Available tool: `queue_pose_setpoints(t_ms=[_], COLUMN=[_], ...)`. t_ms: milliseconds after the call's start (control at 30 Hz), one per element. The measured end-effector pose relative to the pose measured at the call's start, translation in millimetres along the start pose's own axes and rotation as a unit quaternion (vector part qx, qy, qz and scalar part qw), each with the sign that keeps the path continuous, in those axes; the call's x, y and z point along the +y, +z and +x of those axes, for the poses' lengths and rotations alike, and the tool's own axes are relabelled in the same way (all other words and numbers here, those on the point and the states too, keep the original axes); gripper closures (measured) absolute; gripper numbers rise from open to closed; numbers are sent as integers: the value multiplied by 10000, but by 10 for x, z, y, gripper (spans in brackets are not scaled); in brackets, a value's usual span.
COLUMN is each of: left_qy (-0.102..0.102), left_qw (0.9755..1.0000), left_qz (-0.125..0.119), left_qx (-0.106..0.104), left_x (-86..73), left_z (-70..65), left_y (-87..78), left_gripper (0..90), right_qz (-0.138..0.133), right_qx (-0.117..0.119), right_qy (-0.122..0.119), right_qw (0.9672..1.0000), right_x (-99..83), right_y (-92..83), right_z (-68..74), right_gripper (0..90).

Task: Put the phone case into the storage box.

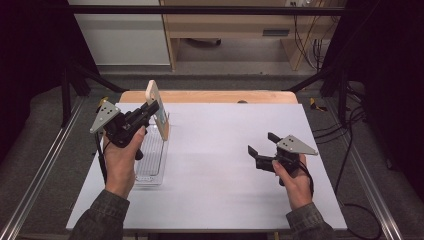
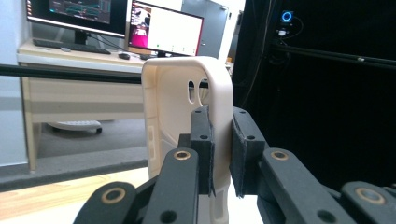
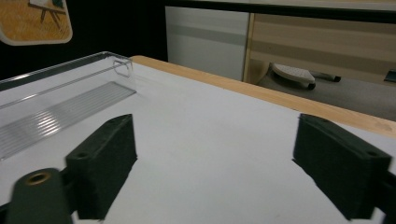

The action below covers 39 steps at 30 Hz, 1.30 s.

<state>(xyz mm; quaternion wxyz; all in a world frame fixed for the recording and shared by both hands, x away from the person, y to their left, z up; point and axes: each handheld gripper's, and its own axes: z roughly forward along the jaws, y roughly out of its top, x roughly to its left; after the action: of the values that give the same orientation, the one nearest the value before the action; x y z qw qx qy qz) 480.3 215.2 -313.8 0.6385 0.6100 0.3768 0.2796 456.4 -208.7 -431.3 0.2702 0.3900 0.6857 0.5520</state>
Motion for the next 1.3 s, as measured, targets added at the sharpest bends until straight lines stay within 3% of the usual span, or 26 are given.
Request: queue_pose_setpoints(t_ms=[233, 667, 967, 1300], left_qy=[5, 14, 111, 179], left_qw=[9998, 9991, 9983, 9974], left_qz=[-2, -30, 23, 126], left_qx=[186, 433, 576, 690], left_x=[20, -3, -3, -53], left_z=[134, 322, 374, 390], left_y=[30, 77, 165, 243], left_gripper=[803, 803, 803, 802], right_qz=[-41, -82, -83, -181], right_qx=[-134, -317, -404, -436], right_qy=[63, -21, -55, -84], right_qw=[9999, 9995, 9991, 9989], right_x=[-121, -395, -568, -606], right_y=[-125, -280, -373, -441], right_z=[-99, -98, -55, -33], right_gripper=[39, 37, 36, 35])
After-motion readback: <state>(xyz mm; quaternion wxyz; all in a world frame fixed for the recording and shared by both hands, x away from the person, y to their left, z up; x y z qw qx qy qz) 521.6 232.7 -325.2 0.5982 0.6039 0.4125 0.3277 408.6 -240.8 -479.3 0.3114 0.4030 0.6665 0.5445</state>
